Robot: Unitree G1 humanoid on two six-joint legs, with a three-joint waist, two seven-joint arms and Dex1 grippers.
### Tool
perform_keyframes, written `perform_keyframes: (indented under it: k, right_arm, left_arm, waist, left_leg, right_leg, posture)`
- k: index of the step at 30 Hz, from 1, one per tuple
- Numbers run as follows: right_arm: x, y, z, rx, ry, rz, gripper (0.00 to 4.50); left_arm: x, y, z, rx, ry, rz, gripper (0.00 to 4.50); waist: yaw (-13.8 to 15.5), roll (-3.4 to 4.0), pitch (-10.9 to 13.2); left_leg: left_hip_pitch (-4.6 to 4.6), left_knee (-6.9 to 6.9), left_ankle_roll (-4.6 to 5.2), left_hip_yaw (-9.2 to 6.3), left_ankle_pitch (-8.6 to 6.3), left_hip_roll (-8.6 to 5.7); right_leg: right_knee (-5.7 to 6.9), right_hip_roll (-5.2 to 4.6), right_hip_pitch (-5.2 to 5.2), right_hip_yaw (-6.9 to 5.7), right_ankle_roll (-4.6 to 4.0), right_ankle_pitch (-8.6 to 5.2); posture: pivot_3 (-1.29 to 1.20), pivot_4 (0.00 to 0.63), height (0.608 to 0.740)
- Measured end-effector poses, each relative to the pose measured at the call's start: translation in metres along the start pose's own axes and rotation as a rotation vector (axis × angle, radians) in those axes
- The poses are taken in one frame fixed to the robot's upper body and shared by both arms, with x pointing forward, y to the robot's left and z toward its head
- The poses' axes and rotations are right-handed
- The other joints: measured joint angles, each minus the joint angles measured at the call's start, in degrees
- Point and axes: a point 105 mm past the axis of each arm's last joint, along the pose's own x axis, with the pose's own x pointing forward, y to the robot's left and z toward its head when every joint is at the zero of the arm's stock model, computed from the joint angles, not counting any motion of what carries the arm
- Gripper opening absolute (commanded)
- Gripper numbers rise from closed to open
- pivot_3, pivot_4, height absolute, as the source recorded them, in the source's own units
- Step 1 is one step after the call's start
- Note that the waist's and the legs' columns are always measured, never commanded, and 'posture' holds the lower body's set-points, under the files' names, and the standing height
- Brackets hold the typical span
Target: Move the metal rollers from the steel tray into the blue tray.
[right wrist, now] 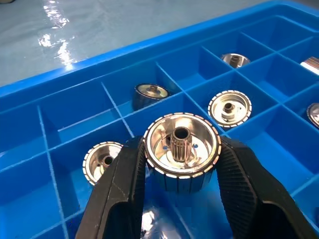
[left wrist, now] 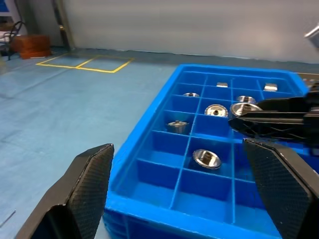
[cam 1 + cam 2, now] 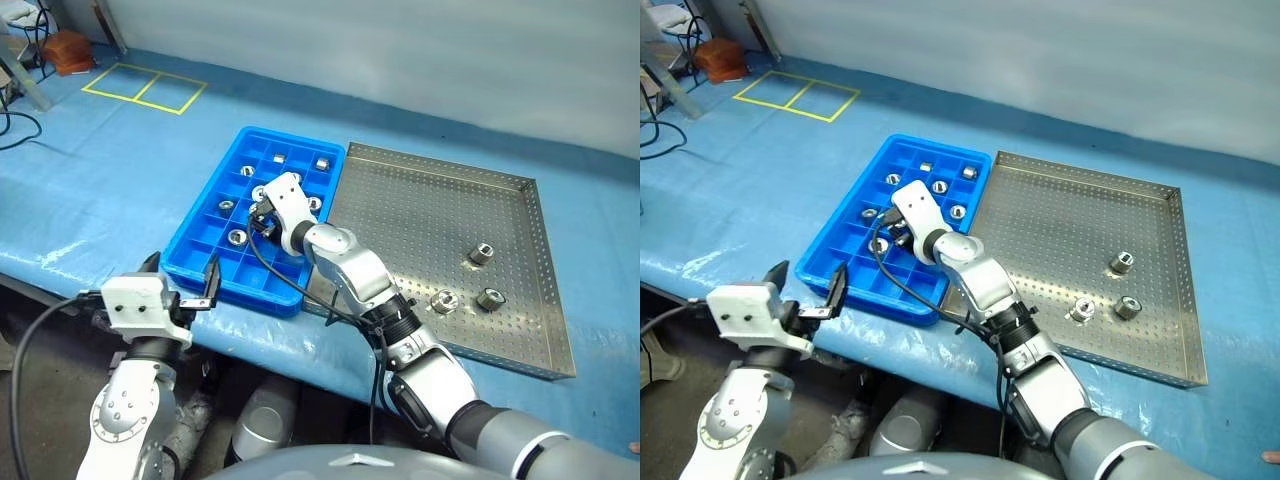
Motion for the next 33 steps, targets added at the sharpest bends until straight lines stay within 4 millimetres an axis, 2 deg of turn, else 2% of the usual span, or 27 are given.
perform_keyframes:
  k: [5, 13, 14, 17, 20, 23, 26, 29, 33]
  right_arm:
    - [0.005, -0.008, -0.010, 0.001, 0.029, -0.036, 1.70]
    - [0.000, -0.012, -0.005, 0.017, 0.000, -0.053, 4.36]
    - [-0.003, -0.012, -0.002, 0.019, -0.014, -0.054, 4.47]
    - [-0.014, -0.015, 0.008, 0.016, -0.050, -0.065, 4.47]
    - [-0.036, -0.035, 0.023, 0.016, -0.099, -0.143, 4.47]
    - [-0.059, -0.055, 0.029, 0.018, -0.125, -0.228, 4.47]
    - [-0.084, -0.073, 0.022, 0.017, -0.109, -0.328, 4.47]
    - [-0.116, -0.100, 0.007, 0.004, -0.046, -0.482, 4.47]
    - [-0.145, -0.111, -0.004, 0.036, -0.010, -0.582, 4.47]
  left_arm:
    - [0.002, -0.019, -0.004, -0.017, 0.027, -0.096, 4.50]
    - [0.005, -0.029, -0.003, -0.005, 0.024, -0.161, 4.50]
    - [0.006, -0.031, -0.002, 0.005, 0.030, -0.187, 4.50]
    - [0.008, -0.038, -0.003, 0.043, 0.050, -0.285, 4.50]
    - [0.015, -0.047, 0.005, 0.075, 0.039, -0.406, 4.50]
    - [0.025, -0.053, 0.010, 0.089, 0.025, -0.481, 4.50]
    - [0.036, -0.060, 0.011, 0.131, 0.027, -0.571, 4.50]
    - [0.050, -0.080, 0.008, 0.153, 0.035, -0.692, 4.50]
    - [0.065, -0.098, -0.001, 0.166, 0.081, -0.805, 4.50]
  waist:
    - [-1.15, 0.03, 0.00]
    - [-1.86, 0.06, 0.00]
    - [-2.14, 0.07, 0.00]
    - [-3.82, 0.14, 0.02]
    - [-6.06, 0.27, 0.06]
    - [-9.69, 0.36, 0.06]
    - [-13.48, 0.38, 0.06]
    - [-16.88, 0.40, 0.06]
    - [-20.40, 0.43, 0.05]
  left_leg:
    - [0.03, 0.00, -0.01, -0.01, 0.01, 0.01]
    - [0.01, 0.03, -0.06, -0.21, 0.03, 0.00]
    - [0.00, 0.03, -0.06, -0.24, 0.04, -0.01]
    - [0.01, 0.06, -0.08, -0.33, 0.05, -0.02]
    - [0.06, 0.16, -0.10, -0.45, 0.07, -0.04]
    - [0.27, 0.17, -0.10, -0.51, 0.07, -0.07]
    - [0.32, 0.16, -0.11, -0.60, 0.09, -0.12]
    - [0.34, 0.15, -0.11, -0.61, 0.10, -0.14]
    - [0.44, 0.09, -0.10, -0.60, 0.10, -0.04]
  right_leg:
    - [0.00, 0.00, 0.04, -0.02, -0.01, -0.01]
    - [0.00, 0.00, 0.11, -0.16, -0.04, -0.02]
    - [0.00, 0.00, 0.12, -0.19, -0.05, -0.03]
    - [-0.01, 0.00, 0.19, -0.24, -0.06, -0.04]
    - [-0.02, -0.01, 0.36, -0.31, -0.29, -0.17]
    - [-0.05, -0.02, 0.62, -0.32, -0.31, -0.18]
    - [-0.01, -0.03, 0.69, -0.31, -0.27, -0.12]
    - [0.03, -0.05, 0.69, -0.28, -0.34, 0.15]
    - [0.06, 0.04, 0.66, -0.09, -0.36, 0.13]
  posture:
    - [0.46, 0.150, 0.740]
    - [0.37, 0.150, 0.740]
    - [0.34, 0.150, 0.740]
    - [0.27, 0.150, 0.740]
    - [0.20, 0.150, 0.740]
    - [0.15, 0.150, 0.740]
    - [0.11, 0.150, 0.740]
    - [0.07, 0.150, 0.740]
    - [0.03, 0.150, 0.740]
